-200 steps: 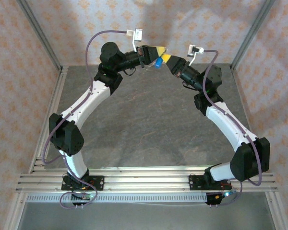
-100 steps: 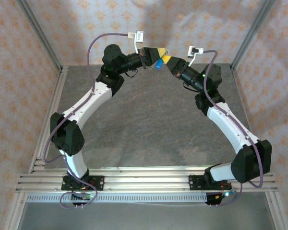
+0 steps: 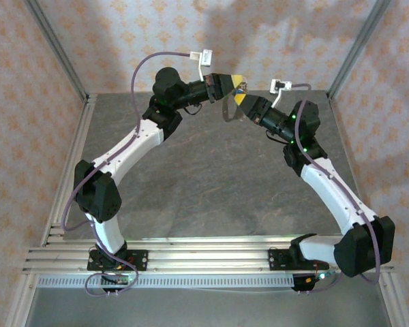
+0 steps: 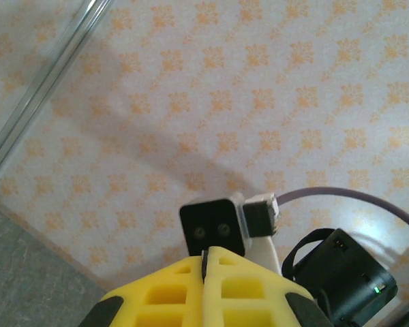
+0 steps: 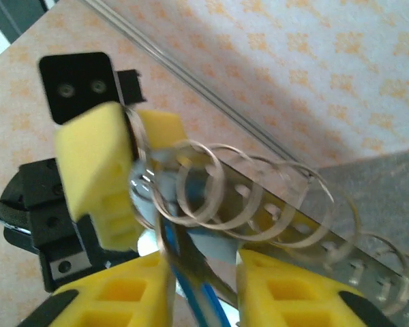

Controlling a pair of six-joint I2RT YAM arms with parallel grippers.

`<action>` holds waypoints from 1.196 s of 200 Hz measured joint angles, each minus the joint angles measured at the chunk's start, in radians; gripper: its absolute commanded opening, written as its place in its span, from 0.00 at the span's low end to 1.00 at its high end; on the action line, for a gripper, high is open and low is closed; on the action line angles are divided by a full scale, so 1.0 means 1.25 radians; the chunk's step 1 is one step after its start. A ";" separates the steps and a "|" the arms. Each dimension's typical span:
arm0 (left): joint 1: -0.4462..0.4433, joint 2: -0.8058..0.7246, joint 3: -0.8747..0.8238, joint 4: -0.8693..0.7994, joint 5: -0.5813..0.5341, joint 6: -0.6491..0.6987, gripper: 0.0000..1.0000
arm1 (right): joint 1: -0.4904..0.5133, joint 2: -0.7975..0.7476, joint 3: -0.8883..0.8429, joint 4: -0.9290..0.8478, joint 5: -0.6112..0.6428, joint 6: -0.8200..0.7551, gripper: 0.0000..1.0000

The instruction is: Put the keys on the keyring

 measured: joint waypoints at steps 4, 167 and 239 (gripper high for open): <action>0.000 0.000 0.000 0.000 -0.001 0.000 0.00 | -0.005 -0.004 -0.005 -0.007 -0.001 0.000 0.34; 0.015 0.000 -0.018 0.042 -0.036 -0.013 0.00 | -0.101 -0.055 0.023 -0.003 0.076 0.055 0.36; 0.015 0.000 -0.018 0.064 -0.042 -0.024 0.00 | -0.034 0.061 0.101 0.129 0.081 0.115 0.33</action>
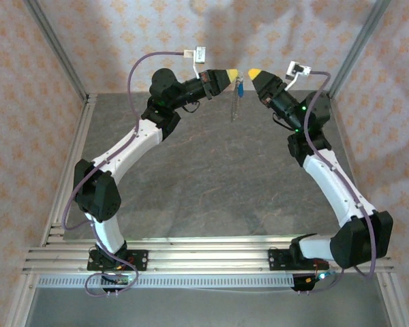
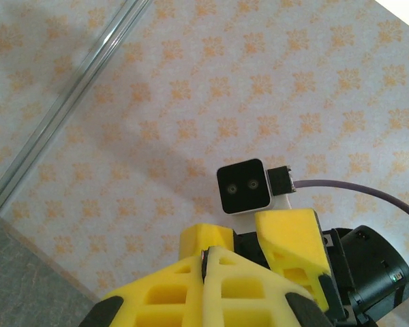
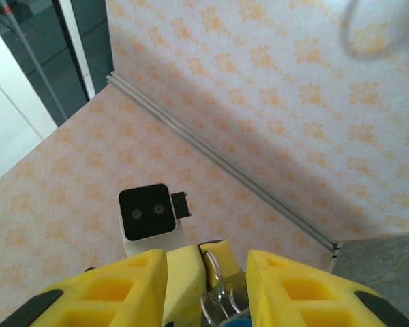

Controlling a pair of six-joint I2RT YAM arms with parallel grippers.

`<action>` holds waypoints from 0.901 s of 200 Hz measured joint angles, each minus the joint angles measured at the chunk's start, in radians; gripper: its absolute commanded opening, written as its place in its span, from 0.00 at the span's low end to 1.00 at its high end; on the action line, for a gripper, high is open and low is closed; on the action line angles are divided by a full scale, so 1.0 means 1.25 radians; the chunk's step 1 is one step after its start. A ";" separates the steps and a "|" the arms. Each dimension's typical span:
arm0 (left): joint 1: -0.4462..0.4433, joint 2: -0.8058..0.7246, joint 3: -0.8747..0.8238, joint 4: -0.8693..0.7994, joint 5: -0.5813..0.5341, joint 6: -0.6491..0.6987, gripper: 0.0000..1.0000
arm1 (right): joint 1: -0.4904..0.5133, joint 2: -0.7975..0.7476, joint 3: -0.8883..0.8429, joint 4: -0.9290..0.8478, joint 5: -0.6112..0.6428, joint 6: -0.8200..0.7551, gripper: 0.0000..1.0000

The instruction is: Put the keys on the keyring

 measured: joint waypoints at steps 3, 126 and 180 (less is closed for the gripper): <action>0.000 0.000 0.000 0.001 0.000 0.000 0.00 | 0.004 0.004 0.002 0.002 0.001 0.000 0.33; 0.000 0.000 0.000 0.003 0.000 -0.009 0.00 | 0.034 0.042 0.011 0.033 0.017 0.005 0.28; 0.000 0.000 0.000 0.003 0.000 -0.009 0.00 | 0.000 0.038 0.002 0.051 0.042 0.012 0.26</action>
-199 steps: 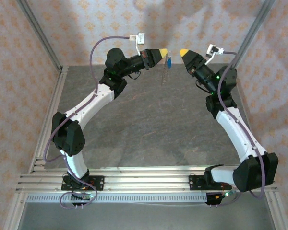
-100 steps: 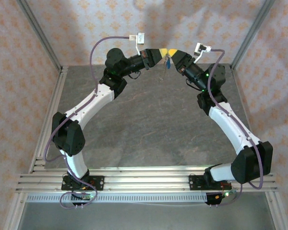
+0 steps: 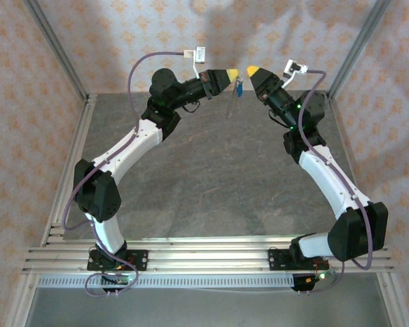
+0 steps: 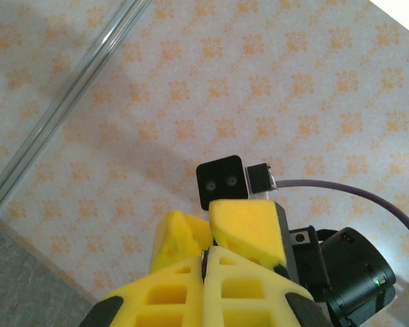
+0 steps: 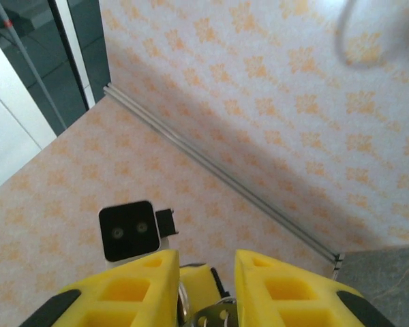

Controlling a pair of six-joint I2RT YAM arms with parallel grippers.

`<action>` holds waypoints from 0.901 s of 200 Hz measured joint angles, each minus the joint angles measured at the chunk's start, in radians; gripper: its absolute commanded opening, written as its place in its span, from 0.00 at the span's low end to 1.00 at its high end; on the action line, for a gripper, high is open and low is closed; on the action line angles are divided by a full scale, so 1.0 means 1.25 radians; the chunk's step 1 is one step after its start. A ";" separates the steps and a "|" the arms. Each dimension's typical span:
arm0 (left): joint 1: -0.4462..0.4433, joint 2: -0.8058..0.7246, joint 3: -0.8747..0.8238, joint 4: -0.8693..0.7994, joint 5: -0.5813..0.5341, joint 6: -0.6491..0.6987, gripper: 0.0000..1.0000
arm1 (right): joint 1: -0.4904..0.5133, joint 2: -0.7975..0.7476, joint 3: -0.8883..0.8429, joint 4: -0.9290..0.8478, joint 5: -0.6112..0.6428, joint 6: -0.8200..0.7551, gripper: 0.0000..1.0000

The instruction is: Put the keys on the keyring

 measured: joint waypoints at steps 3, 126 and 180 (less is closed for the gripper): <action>0.000 0.000 0.000 0.000 0.000 0.000 0.00 | -0.002 0.000 -0.001 0.002 0.002 0.001 0.25; 0.005 0.000 0.000 0.004 -0.006 0.000 0.00 | 0.053 -0.018 -0.048 0.011 0.033 0.007 0.14; 0.005 0.000 0.000 0.011 -0.006 0.000 0.00 | 0.072 -0.035 -0.055 0.005 0.036 -0.002 0.15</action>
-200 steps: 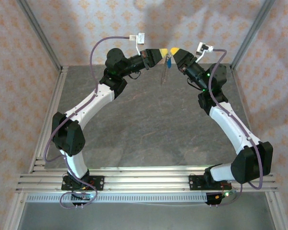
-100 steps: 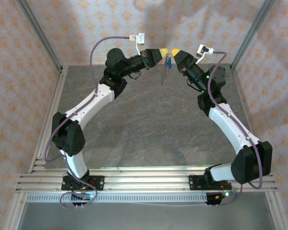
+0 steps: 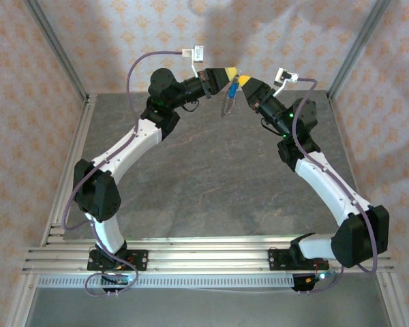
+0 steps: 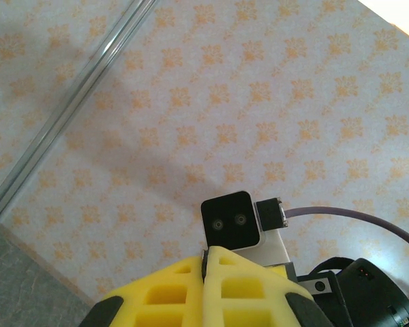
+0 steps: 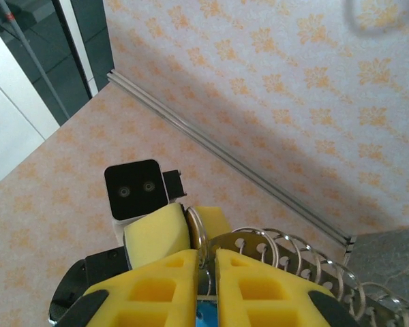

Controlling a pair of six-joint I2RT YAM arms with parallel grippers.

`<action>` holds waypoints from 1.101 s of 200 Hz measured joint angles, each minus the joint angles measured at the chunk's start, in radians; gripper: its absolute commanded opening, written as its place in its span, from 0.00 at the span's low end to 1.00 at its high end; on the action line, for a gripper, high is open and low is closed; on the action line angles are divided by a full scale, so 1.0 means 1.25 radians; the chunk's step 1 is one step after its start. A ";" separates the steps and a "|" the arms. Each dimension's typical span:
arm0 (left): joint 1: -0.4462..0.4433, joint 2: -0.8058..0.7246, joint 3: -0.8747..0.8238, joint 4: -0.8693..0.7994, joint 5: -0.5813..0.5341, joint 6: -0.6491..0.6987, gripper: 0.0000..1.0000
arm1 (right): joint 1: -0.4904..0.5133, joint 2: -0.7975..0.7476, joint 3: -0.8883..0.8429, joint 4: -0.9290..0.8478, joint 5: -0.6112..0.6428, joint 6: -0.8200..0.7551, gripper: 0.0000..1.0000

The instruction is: Put the keys on the keyring

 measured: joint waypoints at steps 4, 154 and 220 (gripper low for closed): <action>0.000 0.000 0.000 0.000 0.000 0.000 0.00 | 0.002 -0.001 0.000 0.000 0.000 -0.001 0.15; 0.000 0.000 0.000 0.005 0.029 -0.006 0.00 | -0.045 0.004 0.095 -0.143 -0.059 -0.092 0.16; 0.000 0.000 0.001 -0.014 0.074 0.001 0.00 | -0.096 0.036 0.217 -0.265 -0.197 -0.165 0.26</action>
